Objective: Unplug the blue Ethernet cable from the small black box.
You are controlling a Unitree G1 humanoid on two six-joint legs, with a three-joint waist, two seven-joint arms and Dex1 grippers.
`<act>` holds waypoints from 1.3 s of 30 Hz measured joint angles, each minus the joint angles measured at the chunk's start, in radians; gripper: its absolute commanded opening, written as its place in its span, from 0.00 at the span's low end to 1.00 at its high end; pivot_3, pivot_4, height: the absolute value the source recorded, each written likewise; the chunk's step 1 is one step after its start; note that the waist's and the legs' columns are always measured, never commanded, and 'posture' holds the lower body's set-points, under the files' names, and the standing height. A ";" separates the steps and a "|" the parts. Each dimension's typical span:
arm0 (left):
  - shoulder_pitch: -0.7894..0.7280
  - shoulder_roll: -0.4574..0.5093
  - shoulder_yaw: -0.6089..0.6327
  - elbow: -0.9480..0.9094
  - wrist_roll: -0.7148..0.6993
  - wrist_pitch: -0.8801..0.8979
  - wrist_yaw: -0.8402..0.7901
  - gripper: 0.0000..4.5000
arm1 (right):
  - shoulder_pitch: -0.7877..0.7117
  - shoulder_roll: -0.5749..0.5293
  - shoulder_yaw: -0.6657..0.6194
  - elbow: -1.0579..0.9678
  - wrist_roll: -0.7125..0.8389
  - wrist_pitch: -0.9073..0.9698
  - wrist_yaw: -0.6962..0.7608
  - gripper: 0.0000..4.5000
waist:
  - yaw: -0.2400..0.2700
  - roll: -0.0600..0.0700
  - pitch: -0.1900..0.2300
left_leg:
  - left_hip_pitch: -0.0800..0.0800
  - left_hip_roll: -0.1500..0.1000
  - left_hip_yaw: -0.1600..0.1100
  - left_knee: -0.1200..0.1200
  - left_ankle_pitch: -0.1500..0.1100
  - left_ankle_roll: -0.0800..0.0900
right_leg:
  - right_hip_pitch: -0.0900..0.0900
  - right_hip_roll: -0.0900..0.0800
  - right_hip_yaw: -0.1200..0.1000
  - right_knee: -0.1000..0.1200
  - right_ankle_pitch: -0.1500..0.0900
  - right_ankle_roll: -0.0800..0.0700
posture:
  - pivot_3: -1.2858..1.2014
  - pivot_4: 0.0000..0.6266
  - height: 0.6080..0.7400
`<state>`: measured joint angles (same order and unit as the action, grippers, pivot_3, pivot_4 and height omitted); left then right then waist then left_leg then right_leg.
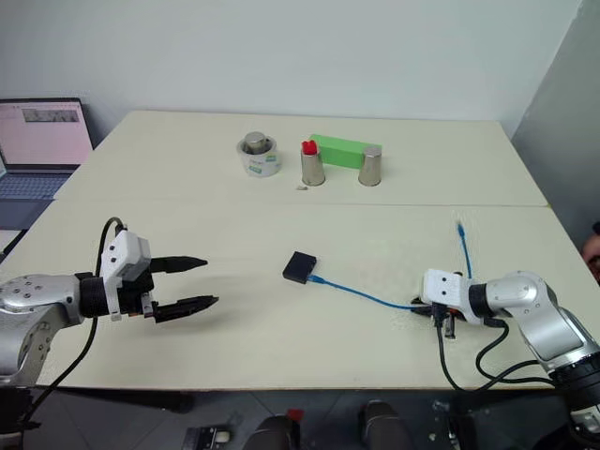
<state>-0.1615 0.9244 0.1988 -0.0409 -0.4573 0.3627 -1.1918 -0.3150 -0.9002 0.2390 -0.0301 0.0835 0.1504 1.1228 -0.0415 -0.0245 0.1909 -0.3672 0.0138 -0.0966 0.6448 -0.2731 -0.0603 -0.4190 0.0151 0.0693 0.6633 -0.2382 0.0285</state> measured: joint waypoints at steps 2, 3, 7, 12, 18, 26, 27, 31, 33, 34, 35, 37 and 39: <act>0.000 0.000 0.000 0.000 0.000 0.000 0.000 1.00 | 0.000 0.021 -0.002 -0.032 0.021 0.045 0.002 0.45 | -0.008 0.000 0.000 | 0.000 0.000 0.000 0.000 0.000 0.000 | -0.001 0.000 0.000 0.000 0.000 0.000 | 0.52 0.24 1.00; 0.000 0.000 0.000 0.000 0.000 0.000 0.000 1.00 | -0.001 0.044 -0.003 -0.067 0.044 0.085 0.004 0.50 | -0.012 0.000 0.000 | 0.000 0.000 0.000 0.000 0.000 0.000 | -0.001 0.000 0.000 0.000 0.000 0.000 | 0.52 0.24 1.00; 0.002 -0.006 -0.001 -0.001 0.000 0.001 0.000 1.00 | -0.051 0.172 -0.002 -0.122 0.092 0.190 -0.049 0.66 | -0.021 0.000 0.000 | 0.000 0.000 0.000 0.000 0.000 0.000 | -0.001 0.000 0.000 0.001 0.000 0.000 | 0.52 0.24 1.00; 0.004 -0.018 -0.014 -0.004 -0.001 -0.003 0.001 1.00 | -0.153 0.391 0.050 -0.068 0.062 0.262 -0.188 0.66 | -0.018 0.000 0.000 | 0.000 0.000 0.000 0.000 0.000 0.000 | -0.001 0.001 0.000 0.002 0.000 0.000 | 0.52 0.24 1.00; 0.002 -0.026 -0.015 -0.003 0.000 -0.004 0.006 1.00 | -0.228 0.563 0.116 0.096 0.025 0.293 -0.265 0.66 | -0.013 0.000 0.000 | -0.002 0.000 -0.001 0.000 0.000 0.000 | -0.002 0.000 0.000 0.001 0.000 -0.001 | 0.52 0.24 1.00; 0.021 -0.047 -0.013 -0.013 -0.005 0.003 0.048 1.00 | -0.265 0.641 0.128 0.233 -0.002 0.285 -0.314 0.49 | -0.016 0.000 0.000 | -0.001 0.000 -0.001 0.000 0.000 0.000 | -0.001 0.000 0.000 0.002 0.000 -0.001 | 0.52 0.24 1.00; 0.024 -0.049 -0.013 -0.015 -0.005 0.003 0.050 1.00 | -0.266 0.643 0.128 0.234 -0.005 0.284 -0.317 0.45 | -0.016 0.000 0.000 | 0.000 0.000 -0.001 0.000 0.000 0.000 | -0.001 0.000 0.000 0.002 0.000 -0.001 | 0.52 0.24 1.00; 0.029 -0.057 -0.009 -0.023 -0.011 0.017 0.071 1.00 | -0.270 0.642 0.130 0.240 -0.026 0.272 -0.321 0.24 | -0.016 0.000 0.000 | 0.000 0.000 -0.001 0.000 0.000 0.000 | -0.001 0.000 0.000 0.002 0.000 -0.001 | 0.52 0.24 1.00; 0.029 -0.068 -0.006 -0.019 -0.014 0.032 0.089 1.00 | -0.277 0.637 0.140 0.246 -0.049 0.251 -0.325 0.15 | -0.016 0.000 0.000 | 0.000 0.000 -0.001 0.000 0.000 0.000 | -0.001 0.000 0.000 0.002 0.000 -0.001 | 0.52 0.24 1.00; 0.029 -0.081 -0.003 -0.009 -0.019 0.045 0.095 1.00 | -0.278 0.635 0.148 0.247 -0.063 0.236 -0.325 0.09 | -0.016 0.000 0.000 | 0.000 0.000 -0.001 0.000 0.000 0.000 | -0.001 0.000 0.000 0.002 0.000 -0.001 | 0.52 0.24 1.00; 0.029 -0.091 0.002 -0.002 -0.027 0.052 0.102 1.00 | -0.278 0.634 0.153 0.247 -0.068 0.227 -0.325 0.05 | -0.016 0.000 0.000 | 0.000 0.000 -0.001 0.000 0.000 0.000 | -0.001 0.000 0.000 0.002 0.000 -0.001 | 0.52 0.24 1.00; 0.028 -0.129 0.012 0.013 -0.055 0.095 0.131 1.00 | -0.278 0.619 0.171 0.240 -0.098 0.189 -0.325 0.01 | -0.016 0.000 0.000 | 0.000 0.000 -0.001 0.000 0.000 0.000 | -0.001 0.000 0.000 0.002 0.000 -0.001 | 0.52 0.24 1.00; 0.029 -0.158 0.034 0.015 -0.113 0.178 0.157 1.00 | -0.274 0.587 0.188 0.217 -0.136 0.134 -0.327 0.01 | -0.015 0.000 0.000 | -0.001 0.000 -0.002 0.000 0.000 0.000 | -0.001 0.000 -0.001 0.002 0.000 0.000 | 0.52 0.24 1.00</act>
<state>-0.1327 0.7668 0.2324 -0.0262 -0.5707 0.5410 -1.0351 -0.5889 -0.3128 0.4271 0.1866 -0.0530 0.2847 0.7961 -0.0561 -0.0242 0.1912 -0.3681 0.0139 -0.0983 0.6451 -0.2730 -0.0604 -0.4202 0.0153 0.0685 0.6653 -0.2380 0.0282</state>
